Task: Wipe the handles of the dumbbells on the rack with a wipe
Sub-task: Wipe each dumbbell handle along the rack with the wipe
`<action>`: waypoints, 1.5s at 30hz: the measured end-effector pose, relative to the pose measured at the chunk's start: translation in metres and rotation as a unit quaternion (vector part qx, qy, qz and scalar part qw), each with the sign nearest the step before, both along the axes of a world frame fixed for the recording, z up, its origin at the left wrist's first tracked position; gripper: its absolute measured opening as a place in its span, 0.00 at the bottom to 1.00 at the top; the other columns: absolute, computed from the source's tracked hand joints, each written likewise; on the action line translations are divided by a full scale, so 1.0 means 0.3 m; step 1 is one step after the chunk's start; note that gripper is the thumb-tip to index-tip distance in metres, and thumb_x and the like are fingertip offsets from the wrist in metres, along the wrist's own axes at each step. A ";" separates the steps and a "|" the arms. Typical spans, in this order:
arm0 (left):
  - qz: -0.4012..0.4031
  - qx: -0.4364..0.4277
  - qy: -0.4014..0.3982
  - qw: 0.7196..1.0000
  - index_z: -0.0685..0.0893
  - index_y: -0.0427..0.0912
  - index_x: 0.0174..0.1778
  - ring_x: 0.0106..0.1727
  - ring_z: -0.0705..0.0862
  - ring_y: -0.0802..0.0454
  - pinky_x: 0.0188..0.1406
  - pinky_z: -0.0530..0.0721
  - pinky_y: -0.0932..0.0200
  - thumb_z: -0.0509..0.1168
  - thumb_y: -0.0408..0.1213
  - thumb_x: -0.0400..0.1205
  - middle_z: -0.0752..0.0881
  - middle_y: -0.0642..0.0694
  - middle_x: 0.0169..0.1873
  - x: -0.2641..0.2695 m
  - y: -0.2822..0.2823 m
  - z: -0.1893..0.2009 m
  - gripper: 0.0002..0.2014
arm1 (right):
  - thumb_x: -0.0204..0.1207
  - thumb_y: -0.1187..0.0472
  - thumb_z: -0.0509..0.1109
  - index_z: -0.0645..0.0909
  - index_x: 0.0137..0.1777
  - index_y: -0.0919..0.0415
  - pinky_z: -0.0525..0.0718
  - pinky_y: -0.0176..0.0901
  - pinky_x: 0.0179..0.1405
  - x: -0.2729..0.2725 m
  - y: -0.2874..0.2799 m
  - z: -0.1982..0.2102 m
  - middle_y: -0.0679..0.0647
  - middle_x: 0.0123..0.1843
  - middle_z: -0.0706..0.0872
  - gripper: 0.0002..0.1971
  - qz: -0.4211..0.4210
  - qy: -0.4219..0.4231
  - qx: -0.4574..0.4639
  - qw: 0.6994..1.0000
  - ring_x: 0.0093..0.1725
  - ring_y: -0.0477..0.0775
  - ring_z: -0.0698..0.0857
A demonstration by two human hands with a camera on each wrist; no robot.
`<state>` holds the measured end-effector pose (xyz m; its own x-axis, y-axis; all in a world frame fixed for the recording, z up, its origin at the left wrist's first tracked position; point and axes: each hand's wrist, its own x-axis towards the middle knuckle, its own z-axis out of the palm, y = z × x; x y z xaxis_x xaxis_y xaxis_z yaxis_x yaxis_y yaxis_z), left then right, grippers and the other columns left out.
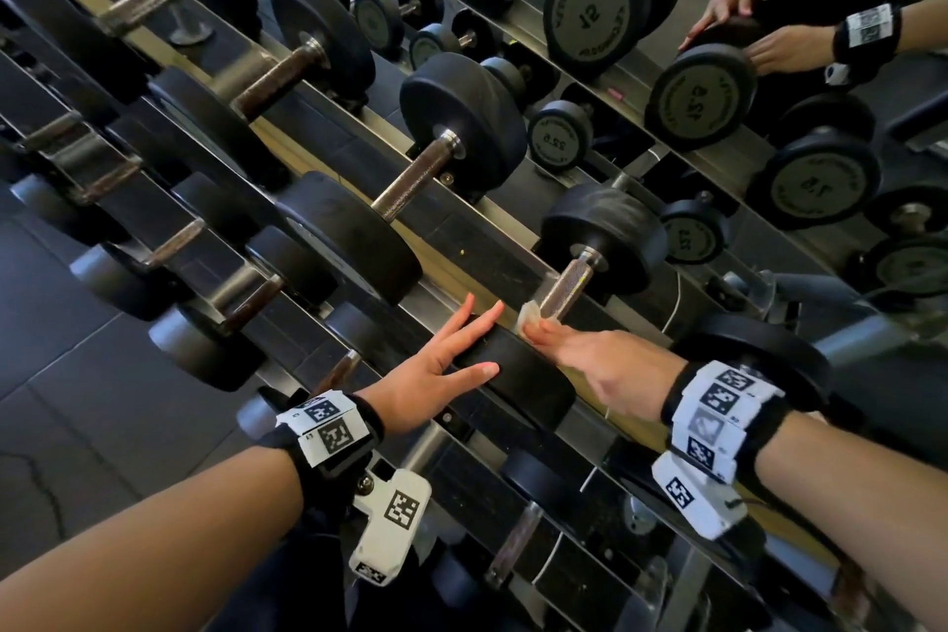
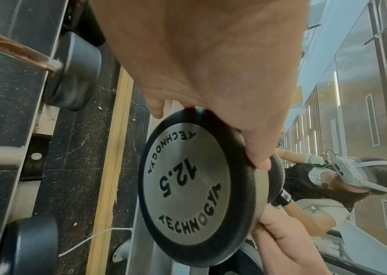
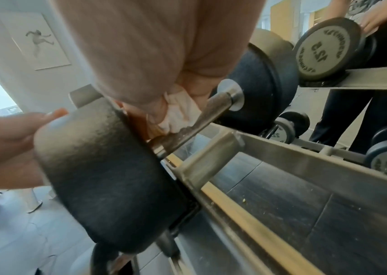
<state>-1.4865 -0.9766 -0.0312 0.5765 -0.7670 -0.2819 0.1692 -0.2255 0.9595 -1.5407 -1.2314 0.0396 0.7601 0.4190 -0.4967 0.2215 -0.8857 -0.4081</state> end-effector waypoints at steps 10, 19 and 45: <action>-0.002 0.007 -0.023 1.000 0.58 0.83 0.76 0.81 0.47 0.70 0.73 0.57 0.65 0.66 0.59 0.79 0.41 0.77 0.80 0.003 -0.002 -0.022 0.32 | 0.77 0.79 0.54 0.51 0.87 0.52 0.52 0.29 0.83 0.022 -0.021 -0.006 0.39 0.85 0.49 0.41 0.010 -0.059 -0.028 0.998 0.83 0.34 0.51; -0.016 0.015 -0.011 1.000 0.58 0.84 0.75 0.83 0.48 0.62 0.83 0.56 0.47 0.67 0.59 0.78 0.41 0.75 0.80 0.010 0.004 -0.016 0.33 | 0.75 0.76 0.56 0.57 0.85 0.48 0.80 0.55 0.73 0.077 -0.110 0.085 0.46 0.84 0.69 0.40 -0.003 -0.152 -0.096 0.984 0.80 0.47 0.72; -0.004 0.016 0.001 1.000 0.60 0.82 0.76 0.84 0.48 0.63 0.83 0.56 0.53 0.65 0.50 0.84 0.41 0.70 0.83 -0.004 -0.001 0.014 0.31 | 0.85 0.65 0.60 0.75 0.66 0.48 0.78 0.32 0.47 0.223 -0.008 -0.101 0.49 0.58 0.88 0.14 -0.076 -0.107 -0.016 0.991 0.47 0.42 0.84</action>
